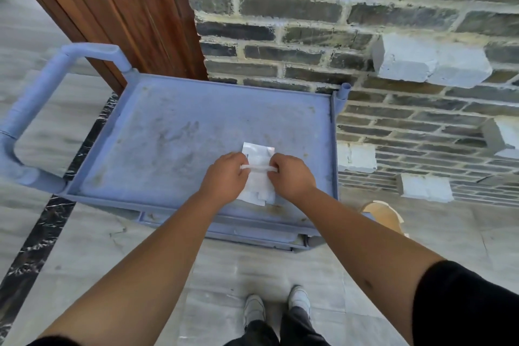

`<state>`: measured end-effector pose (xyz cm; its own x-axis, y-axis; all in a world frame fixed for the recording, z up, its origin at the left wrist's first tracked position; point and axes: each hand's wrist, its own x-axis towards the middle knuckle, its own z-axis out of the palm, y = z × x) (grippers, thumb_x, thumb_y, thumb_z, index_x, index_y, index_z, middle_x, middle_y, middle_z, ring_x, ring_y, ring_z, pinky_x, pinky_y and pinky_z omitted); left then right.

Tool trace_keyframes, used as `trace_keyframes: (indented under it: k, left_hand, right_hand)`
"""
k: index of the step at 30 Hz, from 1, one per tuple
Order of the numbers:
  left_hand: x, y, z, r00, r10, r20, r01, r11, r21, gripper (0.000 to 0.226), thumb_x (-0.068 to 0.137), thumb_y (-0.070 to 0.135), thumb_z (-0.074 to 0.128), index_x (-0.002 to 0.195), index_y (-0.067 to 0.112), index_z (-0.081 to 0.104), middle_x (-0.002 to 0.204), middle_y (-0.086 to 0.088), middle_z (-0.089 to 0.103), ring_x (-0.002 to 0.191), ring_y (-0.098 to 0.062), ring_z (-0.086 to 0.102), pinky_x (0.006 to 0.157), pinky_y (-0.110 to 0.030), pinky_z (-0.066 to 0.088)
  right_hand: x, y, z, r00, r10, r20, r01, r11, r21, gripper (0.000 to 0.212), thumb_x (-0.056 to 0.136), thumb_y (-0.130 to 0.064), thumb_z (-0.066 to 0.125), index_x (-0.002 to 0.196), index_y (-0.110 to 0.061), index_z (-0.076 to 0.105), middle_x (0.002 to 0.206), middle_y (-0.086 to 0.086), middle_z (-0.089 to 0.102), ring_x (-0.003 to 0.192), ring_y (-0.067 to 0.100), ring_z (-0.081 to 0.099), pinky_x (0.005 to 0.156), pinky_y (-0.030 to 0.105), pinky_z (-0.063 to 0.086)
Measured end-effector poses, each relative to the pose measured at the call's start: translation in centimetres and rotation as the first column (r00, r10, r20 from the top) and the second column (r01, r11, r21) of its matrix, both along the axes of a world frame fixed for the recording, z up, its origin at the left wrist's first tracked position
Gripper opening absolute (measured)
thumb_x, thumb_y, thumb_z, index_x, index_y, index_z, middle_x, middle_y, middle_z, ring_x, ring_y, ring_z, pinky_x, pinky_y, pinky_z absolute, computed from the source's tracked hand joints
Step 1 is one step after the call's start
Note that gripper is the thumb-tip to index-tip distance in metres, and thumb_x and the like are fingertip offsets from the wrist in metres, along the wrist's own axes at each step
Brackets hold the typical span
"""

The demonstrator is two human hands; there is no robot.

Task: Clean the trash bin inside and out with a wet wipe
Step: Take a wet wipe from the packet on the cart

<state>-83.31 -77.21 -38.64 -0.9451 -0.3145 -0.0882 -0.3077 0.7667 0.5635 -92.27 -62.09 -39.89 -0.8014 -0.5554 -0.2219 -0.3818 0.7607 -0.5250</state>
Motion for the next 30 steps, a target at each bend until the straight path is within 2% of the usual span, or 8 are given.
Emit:
trace_keyframes:
  k: [4, 8, 12, 15, 18, 21, 25, 30]
  left_hand:
    - [1.1, 0.6, 1.5, 0.999, 0.041, -0.022, -0.036, 0.986, 0.16, 0.007, 0.091, 0.021, 0.056, 0.088, 0.015, 0.058, 0.074, -0.001, 0.057, 0.066, -0.021, 0.051, 0.056, -0.03, 0.038]
    - [1.8, 0.8, 2.6, 0.997, 0.076, -0.014, -0.072, 0.98, 0.185, 0.006, 0.093, 0.025, 0.054, 0.092, 0.02, 0.058, 0.077, -0.001, 0.061, 0.069, -0.018, 0.057, 0.058, -0.03, 0.044]
    - [2.1, 1.4, 3.9, 0.99, 0.127, -0.06, -0.11, 0.967, 0.231, 0.006, 0.093, 0.026, 0.053, 0.087, 0.027, 0.054, 0.072, 0.002, 0.059, 0.065, -0.015, 0.056, 0.055, -0.027, 0.042]
    - [1.6, 2.6, 5.3, 0.987, 0.14, -0.078, -0.112, 0.953, 0.282, 0.008, 0.092, 0.028, 0.051, 0.084, 0.031, 0.052, 0.072, 0.005, 0.059, 0.065, -0.012, 0.055, 0.055, -0.028, 0.042]
    - [0.6, 5.3, 6.7, 0.988, 0.121, -0.096, -0.079, 0.932, 0.354, 0.012, 0.092, 0.029, 0.05, 0.081, 0.034, 0.05, 0.075, 0.005, 0.059, 0.067, -0.011, 0.055, 0.056, -0.028, 0.04]
    - [-0.6, 9.3, 7.7, 0.991, 0.055, -0.121, 0.002, 0.905, 0.426, 0.011, 0.093, 0.03, 0.05, 0.084, 0.036, 0.05, 0.079, 0.007, 0.059, 0.07, -0.009, 0.055, 0.056, -0.024, 0.04]
    - [-1.7, 15.7, 8.5, 0.988, -0.061, -0.144, 0.124, 0.87, 0.478, 0.005, 0.093, 0.029, 0.052, 0.095, 0.034, 0.05, 0.08, 0.006, 0.059, 0.071, -0.009, 0.056, 0.054, -0.022, 0.041]
    - [-2.2, 24.5, 8.5, 0.971, -0.219, -0.097, 0.23, 0.736, 0.637, 0.024, 0.088, 0.023, 0.061, 0.109, 0.029, 0.051, 0.089, 0.001, 0.072, 0.076, -0.022, 0.069, 0.063, -0.037, 0.057]
  right_hand:
    - [0.6, 1.5, 0.8, 0.999, -0.03, -0.029, 0.029, 0.999, -0.038, 0.021, 0.094, -0.031, 0.051, 0.112, -0.028, 0.061, 0.094, 0.002, 0.07, 0.086, 0.027, 0.063, 0.061, 0.029, 0.044]
    - [1.0, 2.1, 1.9, 0.999, -0.029, -0.016, 0.027, 0.994, -0.104, 0.026, 0.097, -0.032, 0.05, 0.117, -0.029, 0.067, 0.109, 0.001, 0.071, 0.097, 0.026, 0.063, 0.077, 0.036, 0.053]
    - [1.7, 2.8, 3.5, 0.992, -0.037, 0.118, 0.071, 0.952, -0.298, 0.017, 0.093, -0.024, 0.055, 0.084, -0.017, 0.067, 0.077, 0.0, 0.064, 0.076, 0.02, 0.059, 0.065, 0.03, 0.044]
    - [2.4, 4.2, 5.2, 0.879, -0.115, 0.462, 0.363, 0.789, -0.495, 0.023, 0.092, -0.02, 0.057, 0.069, -0.018, 0.056, 0.072, -0.001, 0.057, 0.072, 0.017, 0.053, 0.069, 0.031, 0.044]
    - [3.1, 7.1, 6.5, 0.748, -0.039, 0.663, 0.533, 0.631, -0.564, 0.011, 0.092, -0.024, 0.06, 0.084, -0.016, 0.06, 0.085, 0.003, 0.064, 0.084, 0.022, 0.061, 0.071, 0.033, 0.054]
    - [3.6, 10.9, 7.5, 0.661, 0.071, 0.747, 0.617, 0.515, -0.595, 0.025, 0.09, -0.018, 0.063, 0.111, -0.004, 0.066, 0.103, 0.013, 0.071, 0.095, 0.027, 0.068, 0.081, 0.041, 0.058]
    - [4.2, 17.3, 8.9, 0.619, 0.051, 0.784, 0.687, 0.448, -0.572, 0.023, 0.094, -0.017, 0.058, 0.107, -0.001, 0.068, 0.089, 0.013, 0.072, 0.074, 0.024, 0.067, 0.056, 0.029, 0.052]
    - [3.8, 26.9, 9.1, 0.583, 0.012, 0.813, 0.768, 0.32, -0.555, 0.031, 0.096, -0.015, 0.054, 0.119, 0.004, 0.061, 0.115, 0.025, 0.066, 0.103, 0.036, 0.064, 0.092, 0.048, 0.051]
